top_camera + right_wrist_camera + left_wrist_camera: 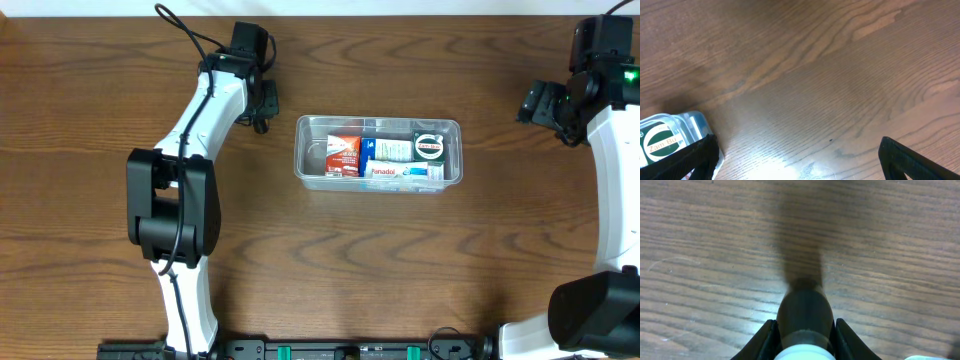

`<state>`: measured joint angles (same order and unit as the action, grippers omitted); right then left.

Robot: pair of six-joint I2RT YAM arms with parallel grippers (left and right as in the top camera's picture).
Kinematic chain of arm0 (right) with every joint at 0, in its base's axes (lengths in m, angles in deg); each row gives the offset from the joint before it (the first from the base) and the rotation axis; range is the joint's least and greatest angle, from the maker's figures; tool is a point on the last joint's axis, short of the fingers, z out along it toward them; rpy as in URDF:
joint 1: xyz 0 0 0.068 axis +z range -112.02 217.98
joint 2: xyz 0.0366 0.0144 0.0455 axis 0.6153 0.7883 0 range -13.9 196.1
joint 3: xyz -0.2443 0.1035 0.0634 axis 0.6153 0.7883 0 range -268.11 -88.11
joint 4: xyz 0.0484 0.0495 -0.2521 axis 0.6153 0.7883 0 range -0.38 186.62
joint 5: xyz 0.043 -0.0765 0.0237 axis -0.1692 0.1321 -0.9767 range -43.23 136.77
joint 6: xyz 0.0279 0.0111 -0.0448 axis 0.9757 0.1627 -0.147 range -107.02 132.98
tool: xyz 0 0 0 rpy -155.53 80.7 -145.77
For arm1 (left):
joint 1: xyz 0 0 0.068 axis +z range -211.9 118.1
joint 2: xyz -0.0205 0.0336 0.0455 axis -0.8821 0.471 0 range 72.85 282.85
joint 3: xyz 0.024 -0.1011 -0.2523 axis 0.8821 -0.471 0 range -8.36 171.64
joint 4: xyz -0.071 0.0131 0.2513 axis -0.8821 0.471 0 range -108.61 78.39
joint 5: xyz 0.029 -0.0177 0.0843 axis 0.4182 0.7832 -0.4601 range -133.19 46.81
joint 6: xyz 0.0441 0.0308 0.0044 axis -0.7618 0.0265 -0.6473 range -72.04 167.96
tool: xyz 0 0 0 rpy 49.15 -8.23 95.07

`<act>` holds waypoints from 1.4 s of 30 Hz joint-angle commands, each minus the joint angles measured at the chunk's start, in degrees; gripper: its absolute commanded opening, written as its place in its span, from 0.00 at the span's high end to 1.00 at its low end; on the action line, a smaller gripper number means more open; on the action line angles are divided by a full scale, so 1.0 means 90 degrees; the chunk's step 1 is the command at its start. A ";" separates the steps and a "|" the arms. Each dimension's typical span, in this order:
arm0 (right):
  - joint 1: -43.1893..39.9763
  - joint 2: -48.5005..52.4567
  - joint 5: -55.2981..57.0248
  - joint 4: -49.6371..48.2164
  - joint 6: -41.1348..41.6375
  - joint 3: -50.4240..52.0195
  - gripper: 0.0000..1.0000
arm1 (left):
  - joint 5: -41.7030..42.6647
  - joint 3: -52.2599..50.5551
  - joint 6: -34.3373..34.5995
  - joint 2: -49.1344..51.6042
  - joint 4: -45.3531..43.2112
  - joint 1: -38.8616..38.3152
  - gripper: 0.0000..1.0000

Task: Pack container
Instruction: 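Lower the left gripper and close on the white-capped bottle, then lift the bottle and carry it right over the container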

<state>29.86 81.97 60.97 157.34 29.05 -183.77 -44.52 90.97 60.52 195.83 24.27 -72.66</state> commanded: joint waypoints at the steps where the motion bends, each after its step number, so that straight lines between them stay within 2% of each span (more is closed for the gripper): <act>1: -0.0049 0.0010 0.0087 0.0000 -0.0034 -0.0019 0.01 | -0.0102 -0.0046 -0.0056 -0.0483 0.0097 0.0005 0.85; 11: -0.0049 0.0010 0.0087 0.0000 -0.0034 -0.0019 0.01 | -0.0100 -0.0046 -0.0056 -0.1316 0.0816 -0.0090 0.85; 20: -0.0051 0.0010 0.0087 0.0000 -0.0034 -0.0019 0.01 | -0.0100 -0.0046 -0.0017 -0.2220 0.1309 -0.0746 0.85; 29: -0.0049 0.0010 0.0087 0.0000 -0.0034 -0.0019 0.01 | -0.0124 -0.0049 0.0867 -0.2708 0.1593 -0.1491 0.85; 42: -0.0049 0.0010 0.0087 0.0000 -0.0034 -0.0019 0.01 | -0.0648 -0.0236 0.1511 -0.2681 0.1632 -0.2169 0.85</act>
<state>29.86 81.97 60.97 157.36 29.05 -183.77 -47.71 89.20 71.03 172.18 39.26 -91.33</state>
